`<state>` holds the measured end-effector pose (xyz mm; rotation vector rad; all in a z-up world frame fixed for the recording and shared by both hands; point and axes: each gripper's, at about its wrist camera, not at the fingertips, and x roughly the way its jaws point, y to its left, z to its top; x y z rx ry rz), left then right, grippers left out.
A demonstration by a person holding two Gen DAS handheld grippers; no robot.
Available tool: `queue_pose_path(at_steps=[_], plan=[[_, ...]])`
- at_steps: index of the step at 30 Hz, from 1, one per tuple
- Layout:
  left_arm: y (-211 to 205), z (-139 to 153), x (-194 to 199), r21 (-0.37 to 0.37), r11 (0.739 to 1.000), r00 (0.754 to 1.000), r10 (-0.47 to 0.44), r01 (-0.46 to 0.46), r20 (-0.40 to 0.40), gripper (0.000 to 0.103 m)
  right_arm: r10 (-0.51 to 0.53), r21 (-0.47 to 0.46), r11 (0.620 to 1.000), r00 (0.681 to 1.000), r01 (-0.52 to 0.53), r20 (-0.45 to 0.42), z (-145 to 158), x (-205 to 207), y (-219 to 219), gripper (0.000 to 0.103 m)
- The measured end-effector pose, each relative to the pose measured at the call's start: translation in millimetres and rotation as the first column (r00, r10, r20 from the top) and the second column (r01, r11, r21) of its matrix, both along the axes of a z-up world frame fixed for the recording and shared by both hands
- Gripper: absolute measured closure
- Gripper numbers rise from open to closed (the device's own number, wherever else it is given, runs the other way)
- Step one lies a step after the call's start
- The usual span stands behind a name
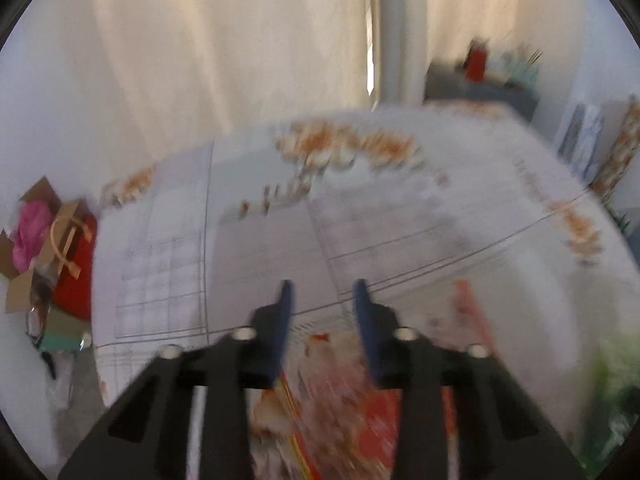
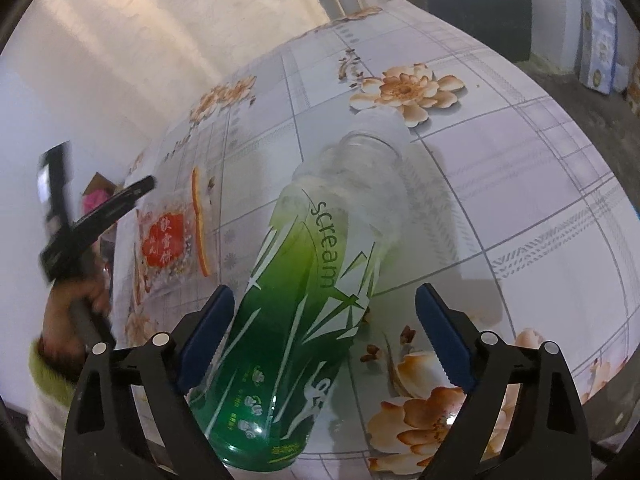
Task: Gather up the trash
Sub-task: 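Grasp the green 'scream' bottle with the right tool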
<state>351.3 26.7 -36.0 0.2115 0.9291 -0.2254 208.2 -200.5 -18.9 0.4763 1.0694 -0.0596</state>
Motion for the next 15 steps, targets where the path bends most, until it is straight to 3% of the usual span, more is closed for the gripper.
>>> queue_pose_path(at_steps=[3, 6, 15], plan=[[3, -19, 15, 0.03, 0.999, 0.997, 0.021, -0.019, -0.068, 0.083, 0.017, -0.001, 1.0, 1.0, -0.017, 0.006, 0, -2, -1, 0.018], [11, -22, 6, 0.05, 0.998, 0.996, 0.042, -0.038, -0.074, 0.084, 0.028, 0.007, 1.0, 0.999, -0.029, 0.017, 0, -5, -3, 0.019], [48, -18, -44, -0.063, 0.991, 0.977, 0.105, -0.119, -0.186, 0.085, 0.062, -0.006, 0.998, 0.997, -0.062, 0.042, 2, -6, -2, 0.025]])
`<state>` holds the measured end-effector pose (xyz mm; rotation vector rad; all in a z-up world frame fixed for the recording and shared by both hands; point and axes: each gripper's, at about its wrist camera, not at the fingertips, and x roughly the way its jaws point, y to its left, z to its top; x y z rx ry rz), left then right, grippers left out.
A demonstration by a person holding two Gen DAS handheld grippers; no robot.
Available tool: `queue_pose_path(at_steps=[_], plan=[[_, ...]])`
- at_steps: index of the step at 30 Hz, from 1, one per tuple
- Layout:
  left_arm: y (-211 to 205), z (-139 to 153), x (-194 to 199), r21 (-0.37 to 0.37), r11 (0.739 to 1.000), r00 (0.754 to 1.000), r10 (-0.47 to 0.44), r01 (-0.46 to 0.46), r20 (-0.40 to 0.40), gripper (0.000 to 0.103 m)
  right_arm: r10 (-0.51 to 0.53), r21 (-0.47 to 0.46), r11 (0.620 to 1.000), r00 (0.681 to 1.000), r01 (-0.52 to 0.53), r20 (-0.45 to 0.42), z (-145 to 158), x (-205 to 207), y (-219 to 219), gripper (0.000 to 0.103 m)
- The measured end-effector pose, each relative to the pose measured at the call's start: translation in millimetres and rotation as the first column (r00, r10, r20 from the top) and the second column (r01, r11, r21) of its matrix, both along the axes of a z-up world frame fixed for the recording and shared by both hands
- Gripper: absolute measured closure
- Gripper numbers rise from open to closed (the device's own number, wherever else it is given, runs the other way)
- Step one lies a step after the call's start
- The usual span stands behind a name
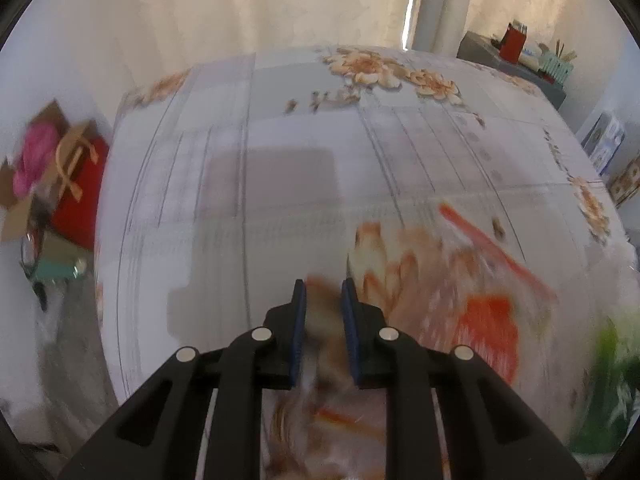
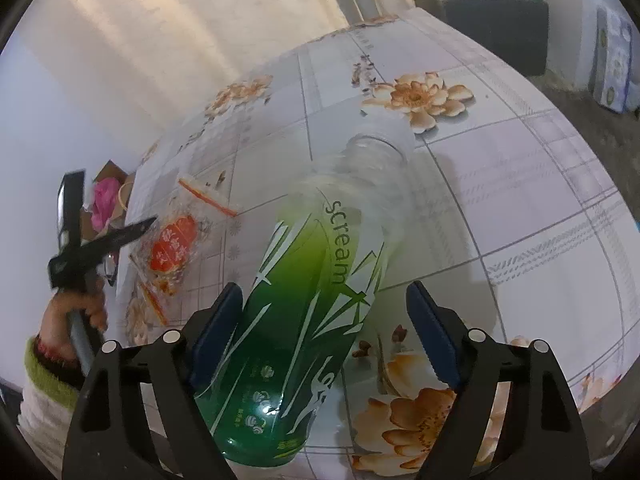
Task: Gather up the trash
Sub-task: 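Grasp the green 'scream' bottle with the right tool, then grasp the red-labelled snack bag with the left tool while the right holds the bottle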
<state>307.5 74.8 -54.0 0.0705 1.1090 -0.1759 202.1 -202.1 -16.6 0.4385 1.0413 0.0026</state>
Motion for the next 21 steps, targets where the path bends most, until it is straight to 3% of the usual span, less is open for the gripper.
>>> queue_pose_path(at_steps=[3, 7, 9, 10, 13, 16, 21], plan=[[11, 3, -27, -0.057, 0.998, 1.0, 0.013, -0.014, -0.012, 0.085, 0.013, 0.008, 1.0, 1.0, -0.013, 0.005, -1, -1, 0, 0.029], [23, 9, -50, -0.207, 0.977, 0.999, 0.04, -0.041, -0.011, 0.083, 0.018, 0.028, 0.999, 1.0, -0.018, 0.006, -1, -5, -1, 0.036], [27, 15, -60, -0.261, 0.964, 0.998, 0.061, -0.055, 0.013, 0.065, 0.018, 0.016, 1.0, 1.0, -0.018, 0.003, 0, -7, 1, 0.038], [28, 20, -65, -0.292, 0.954, 0.997, 0.075, -0.065, 0.024, 0.05, 0.018, 0.011, 1.0, 1.0, -0.018, 0.0, 0, -7, 1, 0.038], [21, 28, -72, -0.376, 0.926, 0.998, 0.051, -0.035, 0.031, 0.034, 0.015, 0.005, 1.0, 1.0, -0.015, -0.008, -2, -9, 1, 0.039], [-2, 28, -75, -0.358, 0.933, 0.999, -0.026, 0.034, 0.025, 0.024, 0.01, 0.0, 1.0, 1.0, -0.01, -0.024, -7, -9, 1, 0.039], [-29, 18, -71, -0.231, 0.972, 0.999, -0.043, 0.046, 0.017, 0.024, -0.004, 0.007, 1.0, 0.999, 0.004, -0.043, -14, -11, -2, 0.04]])
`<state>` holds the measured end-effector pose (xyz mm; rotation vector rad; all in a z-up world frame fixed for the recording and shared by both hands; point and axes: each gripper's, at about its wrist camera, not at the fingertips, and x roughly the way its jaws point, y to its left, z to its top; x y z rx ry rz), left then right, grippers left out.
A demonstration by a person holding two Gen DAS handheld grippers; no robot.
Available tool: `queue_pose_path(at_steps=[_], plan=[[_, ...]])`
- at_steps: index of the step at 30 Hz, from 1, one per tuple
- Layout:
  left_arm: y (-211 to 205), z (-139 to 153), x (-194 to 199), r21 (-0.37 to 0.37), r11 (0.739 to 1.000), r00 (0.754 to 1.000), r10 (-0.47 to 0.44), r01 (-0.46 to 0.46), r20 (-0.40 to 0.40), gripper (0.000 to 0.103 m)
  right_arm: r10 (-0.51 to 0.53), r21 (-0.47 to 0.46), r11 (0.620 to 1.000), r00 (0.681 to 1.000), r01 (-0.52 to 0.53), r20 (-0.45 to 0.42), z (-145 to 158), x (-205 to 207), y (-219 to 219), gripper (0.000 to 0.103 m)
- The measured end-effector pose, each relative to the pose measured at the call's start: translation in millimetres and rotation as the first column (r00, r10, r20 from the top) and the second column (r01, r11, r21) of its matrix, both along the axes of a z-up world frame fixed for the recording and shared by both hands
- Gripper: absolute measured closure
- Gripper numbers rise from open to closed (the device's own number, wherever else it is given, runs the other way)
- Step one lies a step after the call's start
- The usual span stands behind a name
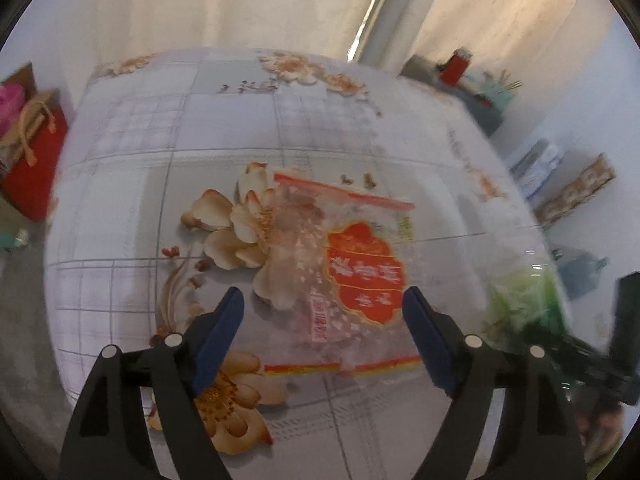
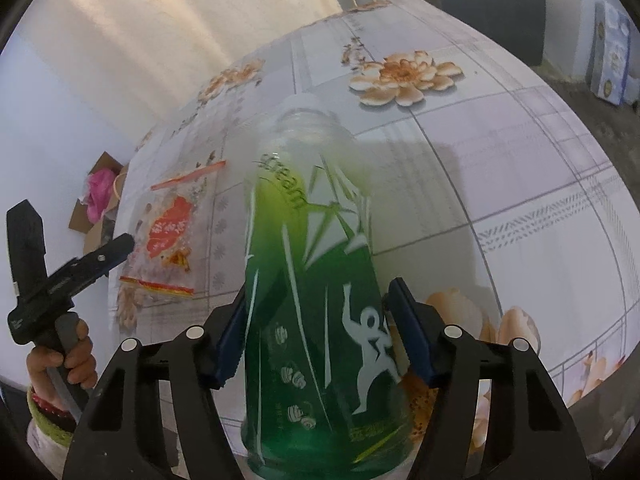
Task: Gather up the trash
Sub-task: 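Grasp the red-labelled snack bag with the left tool while the right holds the bottle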
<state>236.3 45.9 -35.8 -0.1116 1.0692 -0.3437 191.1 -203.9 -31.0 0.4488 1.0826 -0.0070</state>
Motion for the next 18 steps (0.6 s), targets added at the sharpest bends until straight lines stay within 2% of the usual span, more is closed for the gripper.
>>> queue_pose_path(at_steps=[3, 5, 6, 9, 13, 18], plan=[[1, -9, 6, -0.001, 0.999, 0.999, 0.042, -0.042, -0.024, 0.03, -0.008, 0.003, 1.0, 1.0, 0.008, -0.003, -1, -1, -2, 0.04], [1, -16, 8, 0.003, 0.998, 0.997, 0.057, -0.057, -0.047, 0.045, -0.009, 0.008, 1.0, 1.0, 0.009, -0.003, -1, -2, -4, 0.04], [2, -19, 11, 0.002, 0.998, 0.997, 0.058, -0.058, -0.056, 0.048, -0.009, 0.008, 1.0, 1.0, 0.009, -0.002, -1, -2, -5, 0.04], [1, -21, 6, 0.029, 0.999, 0.999, 0.045, -0.044, -0.03, 0.059, -0.007, 0.013, 1.0, 1.0, 0.007, 0.0, -2, -1, -7, 0.04], [0, -22, -1, 0.053, 0.998, 1.0, 0.03, -0.03, -0.001, 0.081, -0.003, 0.014, 1.0, 1.0, 0.003, 0.004, -3, -2, -7, 0.041], [-1, -21, -10, 0.064, 0.998, 0.999, 0.004, -0.007, 0.04, 0.093, 0.011, 0.02, 1.0, 1.0, -0.011, 0.011, -3, -4, -8, 0.048]])
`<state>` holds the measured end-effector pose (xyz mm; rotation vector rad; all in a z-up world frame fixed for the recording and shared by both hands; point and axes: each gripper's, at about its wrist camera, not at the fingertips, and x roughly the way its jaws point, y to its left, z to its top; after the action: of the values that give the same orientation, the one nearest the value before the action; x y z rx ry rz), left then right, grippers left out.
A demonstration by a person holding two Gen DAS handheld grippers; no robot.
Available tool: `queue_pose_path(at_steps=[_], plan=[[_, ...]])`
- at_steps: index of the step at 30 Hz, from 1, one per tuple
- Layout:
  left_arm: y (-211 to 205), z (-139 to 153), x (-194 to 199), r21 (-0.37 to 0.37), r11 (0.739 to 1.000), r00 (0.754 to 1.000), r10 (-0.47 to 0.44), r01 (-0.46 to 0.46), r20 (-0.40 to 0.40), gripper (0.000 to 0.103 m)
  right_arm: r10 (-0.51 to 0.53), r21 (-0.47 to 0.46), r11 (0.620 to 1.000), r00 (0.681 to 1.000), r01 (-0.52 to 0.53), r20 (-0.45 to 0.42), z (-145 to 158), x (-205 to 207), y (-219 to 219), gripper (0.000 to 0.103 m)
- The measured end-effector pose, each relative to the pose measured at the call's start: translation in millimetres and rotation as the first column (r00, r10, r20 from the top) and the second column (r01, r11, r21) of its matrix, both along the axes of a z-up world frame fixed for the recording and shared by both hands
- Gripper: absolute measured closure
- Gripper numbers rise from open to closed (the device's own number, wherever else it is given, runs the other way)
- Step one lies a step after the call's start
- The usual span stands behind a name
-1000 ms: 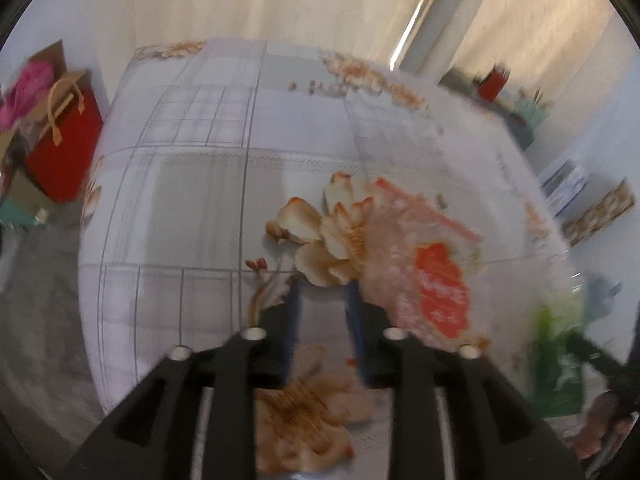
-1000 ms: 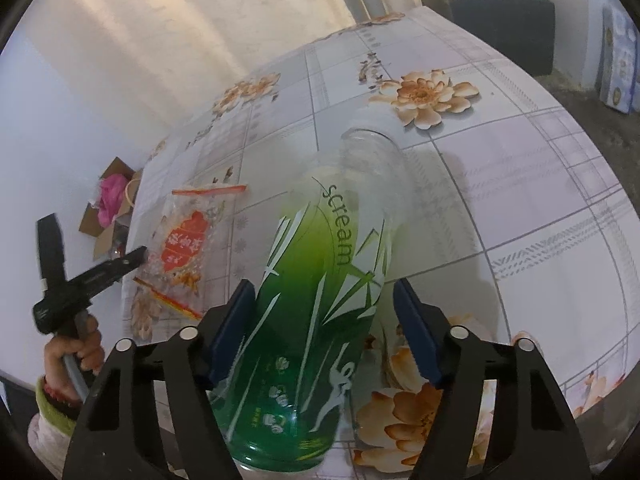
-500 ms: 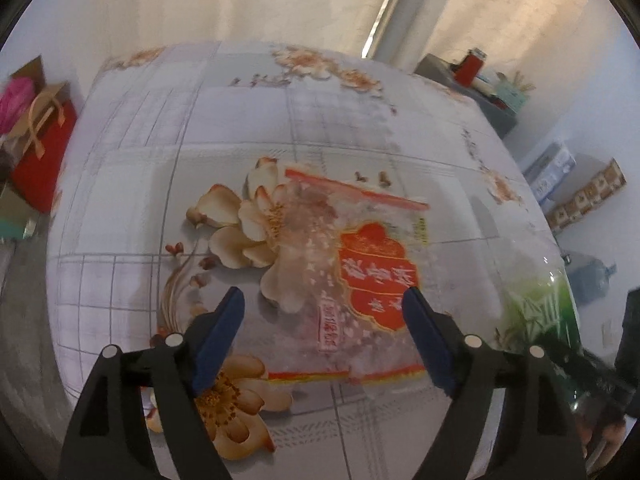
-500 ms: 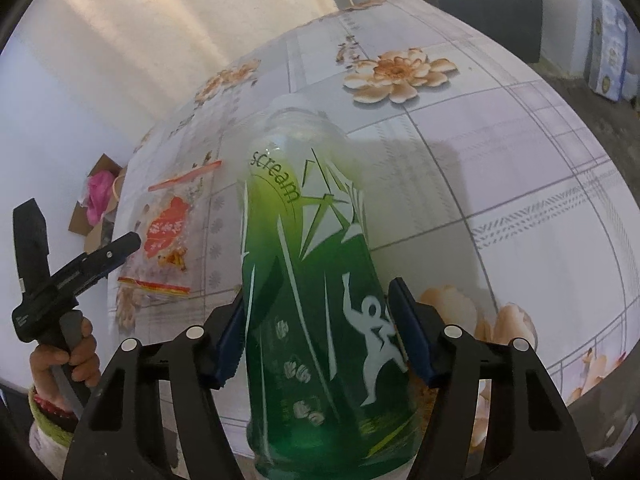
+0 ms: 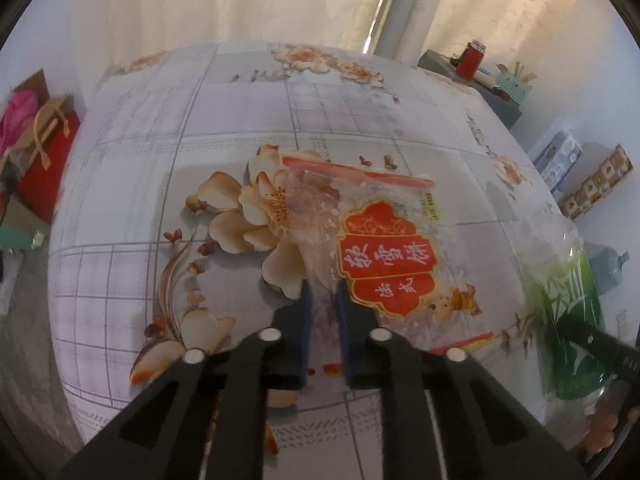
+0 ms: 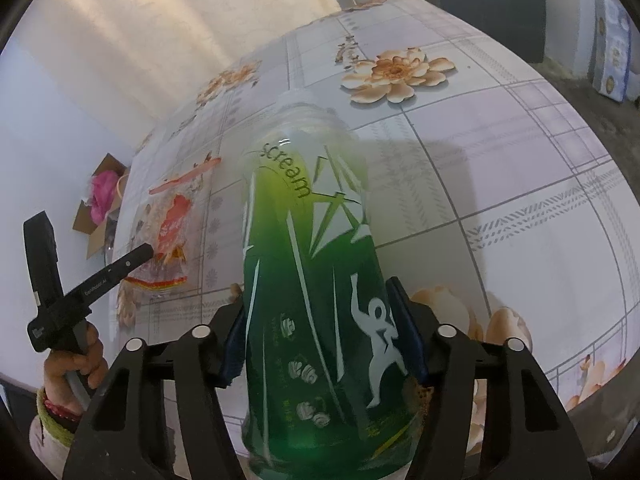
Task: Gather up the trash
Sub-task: 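Grasp the red-labelled snack bag with the left tool while the right holds the bottle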
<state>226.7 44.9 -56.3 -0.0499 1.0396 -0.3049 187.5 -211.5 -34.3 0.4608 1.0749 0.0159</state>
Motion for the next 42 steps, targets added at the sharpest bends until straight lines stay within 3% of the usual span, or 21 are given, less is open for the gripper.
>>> queue_pose_path(at_steps=[10, 15, 17, 24, 28, 42], plan=[[13, 18, -54, 0.052, 0.998, 0.995, -0.032, 0.028, 0.09, 0.096, 0.07, 0.018, 0.997, 0.997, -0.07, -0.029, 4, -20, 1, 0.048], [10, 13, -80, 0.137, 0.99, 0.991, -0.05, 0.033, 0.126, 0.096, 0.169, -0.092, 0.98, 0.982, -0.176, -0.082, 5, -27, 15, 0.041], [12, 8, -84, 0.143, 0.99, 0.991, -0.041, 0.022, 0.128, 0.096, 0.173, -0.133, 0.974, 0.981, -0.184, -0.088, 7, -25, 16, 0.036], [15, 2, -89, 0.152, 0.988, 0.989, -0.014, -0.009, 0.149, 0.096, 0.151, -0.159, 0.974, 0.986, -0.161, -0.077, 16, -10, 12, 0.036], [14, 3, -92, 0.158, 0.987, 0.986, -0.013, -0.013, 0.164, 0.096, 0.158, -0.168, 0.971, 0.984, -0.171, -0.084, 12, -9, 16, 0.048], [2, 25, -102, 0.142, 0.99, 0.972, -0.044, 0.011, 0.232, 0.097, 0.144, -0.137, 0.98, 0.989, -0.147, -0.036, 15, -20, 25, 0.05]])
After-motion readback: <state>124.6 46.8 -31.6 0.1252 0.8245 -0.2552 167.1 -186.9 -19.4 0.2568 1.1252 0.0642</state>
